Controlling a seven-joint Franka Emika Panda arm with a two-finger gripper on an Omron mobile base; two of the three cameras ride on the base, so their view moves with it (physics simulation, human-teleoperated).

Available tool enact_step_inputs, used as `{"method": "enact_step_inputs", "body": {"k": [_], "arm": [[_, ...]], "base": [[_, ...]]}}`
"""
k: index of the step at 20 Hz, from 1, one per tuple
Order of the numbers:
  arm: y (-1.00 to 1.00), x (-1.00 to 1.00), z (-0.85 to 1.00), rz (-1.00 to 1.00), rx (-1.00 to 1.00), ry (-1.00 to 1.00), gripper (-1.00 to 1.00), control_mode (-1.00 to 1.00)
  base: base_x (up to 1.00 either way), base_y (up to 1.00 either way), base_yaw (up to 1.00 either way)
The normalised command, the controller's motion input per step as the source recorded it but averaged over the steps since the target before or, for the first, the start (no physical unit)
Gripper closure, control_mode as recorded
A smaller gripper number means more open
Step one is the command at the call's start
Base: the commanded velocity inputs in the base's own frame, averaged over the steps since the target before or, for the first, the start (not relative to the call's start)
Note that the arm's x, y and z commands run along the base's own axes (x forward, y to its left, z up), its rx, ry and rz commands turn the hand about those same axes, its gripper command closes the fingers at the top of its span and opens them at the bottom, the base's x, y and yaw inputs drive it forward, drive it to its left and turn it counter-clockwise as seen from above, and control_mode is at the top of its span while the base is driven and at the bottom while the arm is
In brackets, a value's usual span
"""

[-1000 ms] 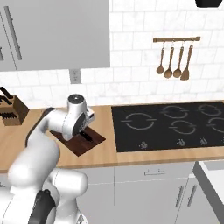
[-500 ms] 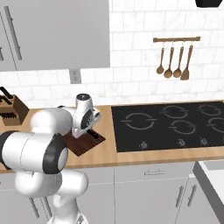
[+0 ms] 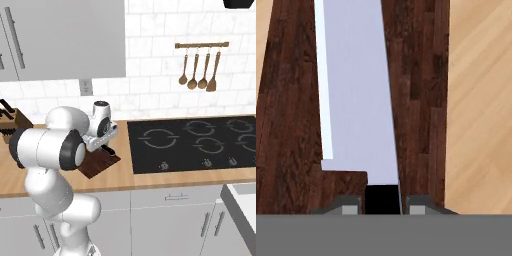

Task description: Pick up the knife from the drawer and place it on the cutting board. Then place the meat from the plate to the cutting board.

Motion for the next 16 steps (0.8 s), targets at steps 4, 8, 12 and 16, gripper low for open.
{"method": "enact_step_inputs", "body": {"k": [4,8,12,16], "arm": [[0.04,0.01,-0.47,0.00,0.00,0.00,1.00,-1.00],[0.09,0.28,-0.40,-0.03,0.00,0.00,1.00,-1.00],[0.00,0.37,-0.20,-0.05,0.00,0.00,1.00,-1.00],[0.00,0.19,-0.18,-0.08,0.00,0.00,1.00,-1.00]], "base": [[0.00,0.00,0.00],[0.00,0.00,0.00],[0.00,0.00,0.00],[0.00,0.00,0.00]]}}
